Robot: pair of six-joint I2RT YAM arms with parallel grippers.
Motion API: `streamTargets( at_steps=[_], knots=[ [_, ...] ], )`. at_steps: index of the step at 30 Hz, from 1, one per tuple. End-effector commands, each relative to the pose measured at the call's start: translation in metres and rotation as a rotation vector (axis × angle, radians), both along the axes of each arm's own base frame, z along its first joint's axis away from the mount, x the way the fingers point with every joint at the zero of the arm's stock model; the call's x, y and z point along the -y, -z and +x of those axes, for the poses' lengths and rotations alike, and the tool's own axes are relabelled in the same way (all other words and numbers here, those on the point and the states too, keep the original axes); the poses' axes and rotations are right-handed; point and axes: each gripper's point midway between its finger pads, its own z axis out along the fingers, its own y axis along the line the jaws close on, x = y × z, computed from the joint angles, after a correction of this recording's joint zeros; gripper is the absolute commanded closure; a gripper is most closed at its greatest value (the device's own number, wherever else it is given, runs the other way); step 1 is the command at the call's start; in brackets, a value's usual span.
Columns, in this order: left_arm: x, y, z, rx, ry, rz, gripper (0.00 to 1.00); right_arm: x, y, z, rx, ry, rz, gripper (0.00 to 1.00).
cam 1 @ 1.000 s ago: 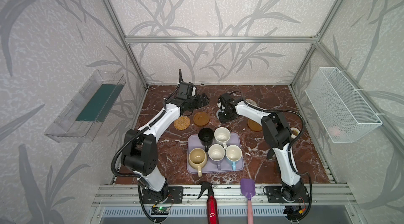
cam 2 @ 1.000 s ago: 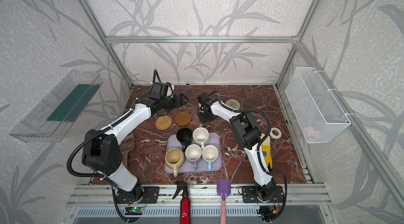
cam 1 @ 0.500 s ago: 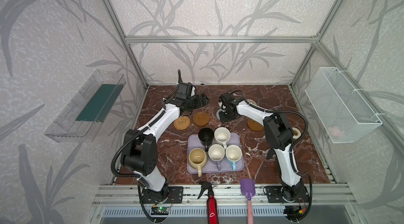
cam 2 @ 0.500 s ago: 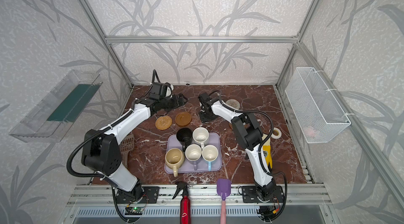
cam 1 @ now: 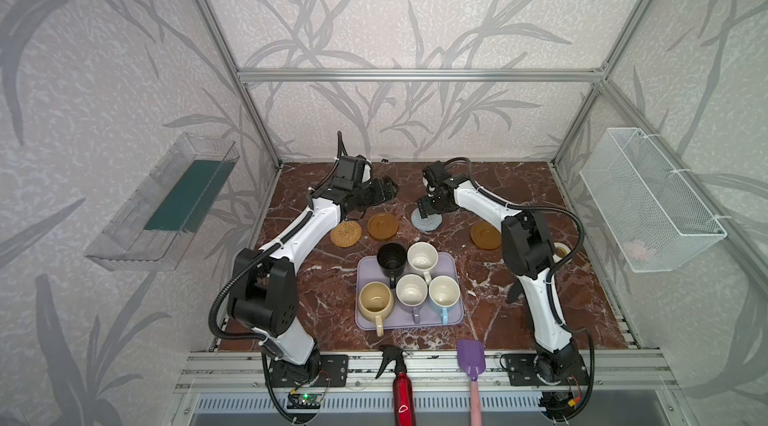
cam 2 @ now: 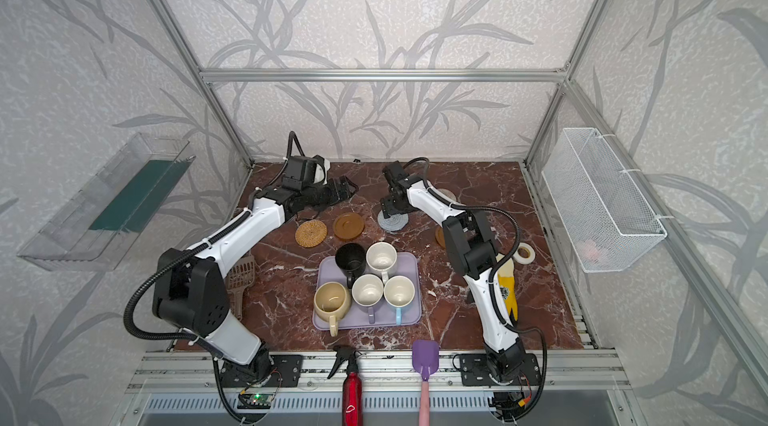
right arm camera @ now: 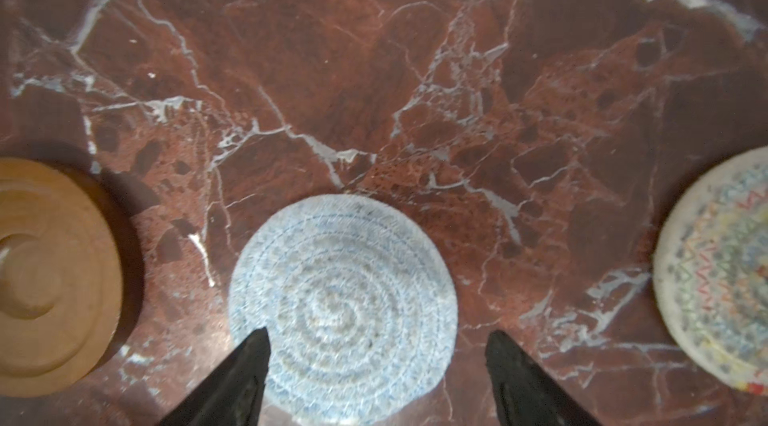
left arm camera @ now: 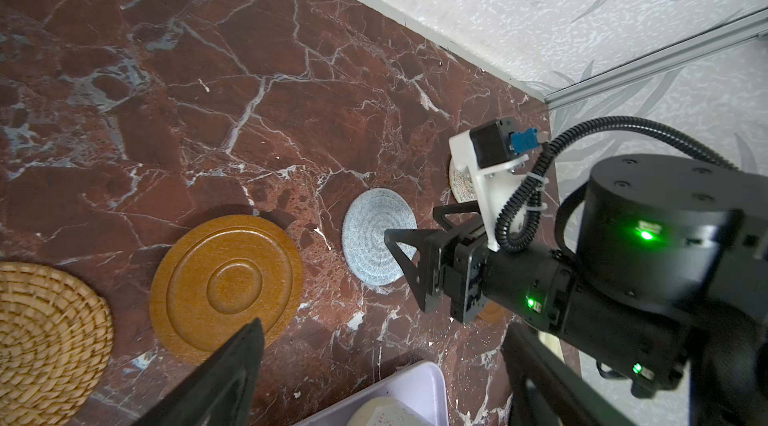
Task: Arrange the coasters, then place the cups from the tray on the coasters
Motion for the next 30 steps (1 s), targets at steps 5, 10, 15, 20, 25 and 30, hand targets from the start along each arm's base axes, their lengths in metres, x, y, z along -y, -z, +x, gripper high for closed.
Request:
streamTargets(
  at_steps=[5,10,15,20,25,30],
  knots=[
    [0.009,0.007,0.002,-0.022,0.035,-0.022,0.08,-0.001,0.026,-0.005,-0.104,-0.043,0.003,0.22],
    [0.014,0.014,0.002,-0.043,0.052,-0.009,0.08,-0.002,0.031,-0.011,-0.133,-0.050,0.015,0.28],
    [0.018,0.014,0.002,-0.045,0.057,-0.009,0.08,0.005,0.038,-0.025,-0.149,-0.052,-0.029,0.32],
    [0.016,0.014,0.002,-0.047,0.050,-0.002,0.08,0.005,0.038,-0.038,-0.152,-0.059,-0.021,0.35],
    [0.016,0.013,0.001,-0.044,0.049,-0.003,0.08,-0.001,0.038,-0.044,-0.148,-0.062,-0.002,0.35],
    [0.016,0.011,0.000,-0.044,0.047,-0.001,0.08,0.002,0.033,-0.038,-0.124,-0.036,-0.018,0.33]
  ],
)
